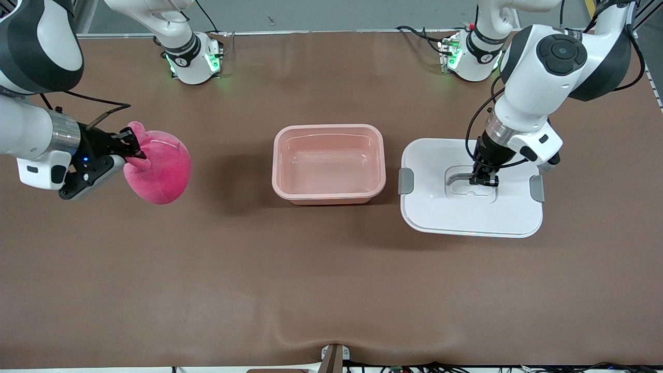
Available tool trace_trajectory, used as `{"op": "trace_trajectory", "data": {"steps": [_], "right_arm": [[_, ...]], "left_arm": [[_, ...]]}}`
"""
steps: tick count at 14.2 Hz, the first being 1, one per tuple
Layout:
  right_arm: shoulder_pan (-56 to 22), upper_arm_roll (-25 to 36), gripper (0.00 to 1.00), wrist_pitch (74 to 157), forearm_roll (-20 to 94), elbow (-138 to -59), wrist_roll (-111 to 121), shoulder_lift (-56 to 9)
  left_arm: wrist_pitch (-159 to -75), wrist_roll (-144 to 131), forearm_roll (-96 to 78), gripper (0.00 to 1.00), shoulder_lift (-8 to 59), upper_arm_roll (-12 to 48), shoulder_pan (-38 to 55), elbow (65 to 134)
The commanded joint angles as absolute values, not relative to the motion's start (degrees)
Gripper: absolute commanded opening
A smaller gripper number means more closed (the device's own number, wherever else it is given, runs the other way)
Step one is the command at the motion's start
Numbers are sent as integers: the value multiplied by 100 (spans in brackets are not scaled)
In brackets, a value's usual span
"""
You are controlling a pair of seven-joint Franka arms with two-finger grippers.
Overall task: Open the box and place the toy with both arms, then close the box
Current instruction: 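Carry the pink plush over the open pink container with the right gripper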
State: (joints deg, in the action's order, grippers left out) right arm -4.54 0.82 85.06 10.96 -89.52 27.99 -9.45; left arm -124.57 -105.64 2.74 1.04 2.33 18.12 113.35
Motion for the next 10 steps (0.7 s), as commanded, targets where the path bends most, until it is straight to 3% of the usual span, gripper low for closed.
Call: {"op": "trace_trajectory", "data": {"steps": [1, 10], "right_arm": [[-492, 105, 0, 8446, 1187, -8912, 2707, -914], [-799, 88, 0, 8438, 1300, -8684, 1470, -923]], "left_arm": [[-12542, -10450, 123, 0, -88, 273, 1749, 11505], [-12533, -10406, 114, 0, -88, 272, 1749, 11505]]}}
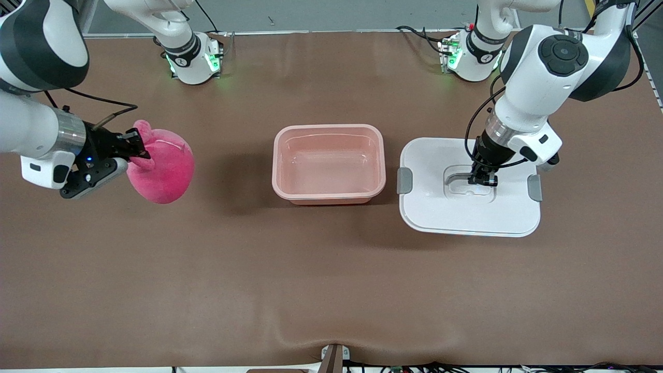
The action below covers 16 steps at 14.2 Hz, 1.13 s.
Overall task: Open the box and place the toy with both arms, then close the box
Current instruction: 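Carry the pink plush over the open pink container with the right gripper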
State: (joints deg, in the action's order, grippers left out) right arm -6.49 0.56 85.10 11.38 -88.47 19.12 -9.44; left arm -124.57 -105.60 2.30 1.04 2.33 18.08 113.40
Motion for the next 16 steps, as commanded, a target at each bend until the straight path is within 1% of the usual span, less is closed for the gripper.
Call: {"op": "trace_trajectory", "data": {"steps": [1, 4, 8, 9, 11, 12, 14, 16], "right_arm": [[-826, 88, 0, 8438, 1423, -8675, 1268, -923], [-966, 88, 0, 8114, 1897, -8623, 469, -923], [-1711, 97, 0, 8174, 2407, -8385, -657, -993], [-1957, 97, 0, 8365, 2460, -8385, -859, -1028], [-2528, 105, 0, 9058, 2444, -8411, -1264, -1151], [-2810, 105, 0, 9253, 2400, -8394, -1535, -1291], [-3145, 105, 0, 9587, 2373, -8394, -1932, -1423], [-3313, 114, 0, 9825, 2356, -8394, -2021, -1546]], "left_arm": [[-12542, -10406, 114, 0, -88, 272, 1740, 11514], [-12542, -10406, 114, 0, -88, 272, 1749, 11514], [-12533, -10406, 114, 0, -88, 272, 1740, 11514], [-12533, -10406, 114, 0, -97, 281, 1749, 11514], [-12533, -10406, 114, 0, -88, 272, 1740, 11514], [-12533, -10406, 114, 0, -97, 272, 1740, 11514], [-12533, -10406, 114, 0, -97, 272, 1740, 11522], [-12533, -10406, 114, 0, -97, 272, 1749, 11531]]}}
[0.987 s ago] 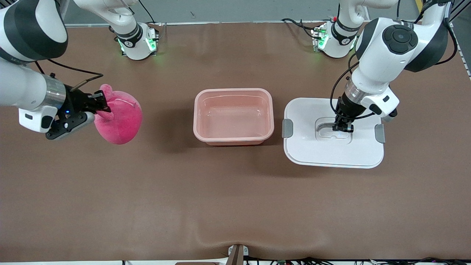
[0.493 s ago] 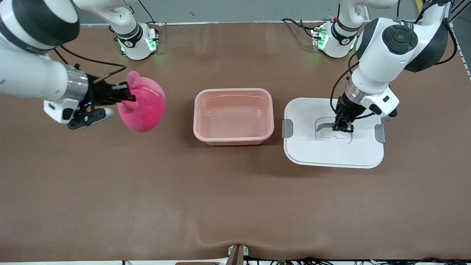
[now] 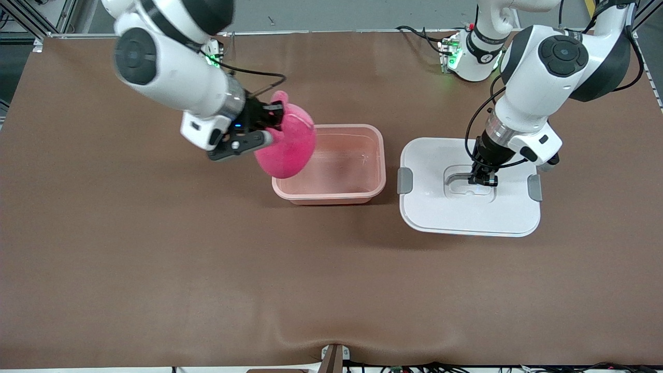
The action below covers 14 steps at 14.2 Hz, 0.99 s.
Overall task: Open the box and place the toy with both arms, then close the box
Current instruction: 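Carry the pink plush over the open pink container with the right gripper, then lower the plush into the container and open the right gripper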
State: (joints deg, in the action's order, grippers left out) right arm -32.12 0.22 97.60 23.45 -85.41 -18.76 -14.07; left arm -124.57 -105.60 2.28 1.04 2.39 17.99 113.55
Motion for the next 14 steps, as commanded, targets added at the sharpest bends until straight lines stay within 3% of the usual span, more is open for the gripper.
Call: {"op": "trace_trajectory", "data": {"steps": [1, 14], "right_arm": [[-3374, 114, 0, 9896, 2338, -8394, -2021, -1616], [-3770, 114, 0, 10274, 1916, -8394, -2021, -2170]], "left_arm": [[-12533, -10406, 114, 0, -97, 272, 1740, 11540], [-12533, -10406, 114, 0, -97, 281, 1749, 11575]]}}
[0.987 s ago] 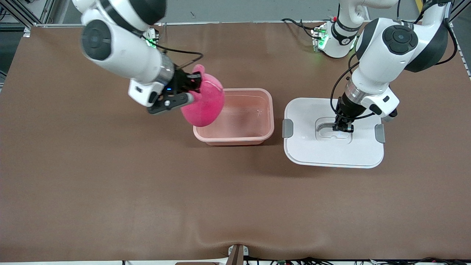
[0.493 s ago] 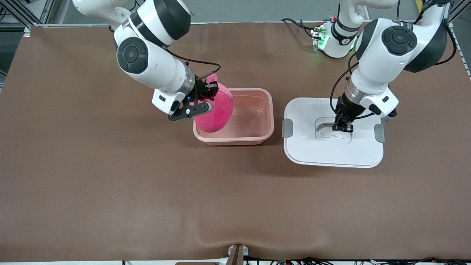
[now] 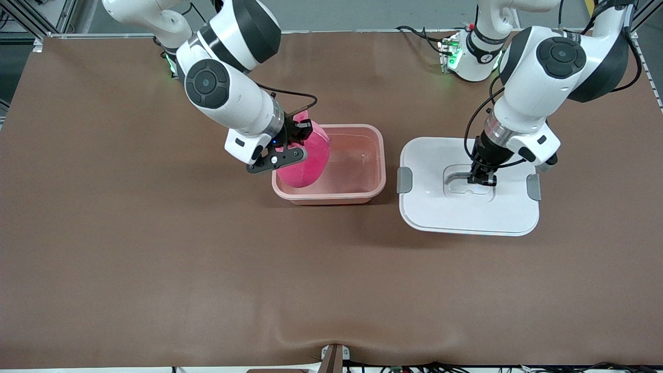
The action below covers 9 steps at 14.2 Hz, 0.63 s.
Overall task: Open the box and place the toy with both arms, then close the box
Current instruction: 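Lower the plush into the container and open the right gripper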
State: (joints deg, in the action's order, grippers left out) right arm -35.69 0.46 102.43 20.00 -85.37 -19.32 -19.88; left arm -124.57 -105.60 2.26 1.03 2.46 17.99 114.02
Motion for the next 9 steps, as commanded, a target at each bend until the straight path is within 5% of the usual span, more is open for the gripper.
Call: {"op": "trace_trajectory", "data": {"steps": [1, 9], "right_arm": [[-3823, 123, 0, 10318, 1899, -8402, -2021, -2214], [-3850, 114, 0, 10643, 1591, -8429, -2021, -2732]], "left_arm": [[-12533, -10406, 114, 0, -97, 281, 1749, 11566], [-12533, -10397, 114, 0, -88, 281, 1749, 11575]]}}
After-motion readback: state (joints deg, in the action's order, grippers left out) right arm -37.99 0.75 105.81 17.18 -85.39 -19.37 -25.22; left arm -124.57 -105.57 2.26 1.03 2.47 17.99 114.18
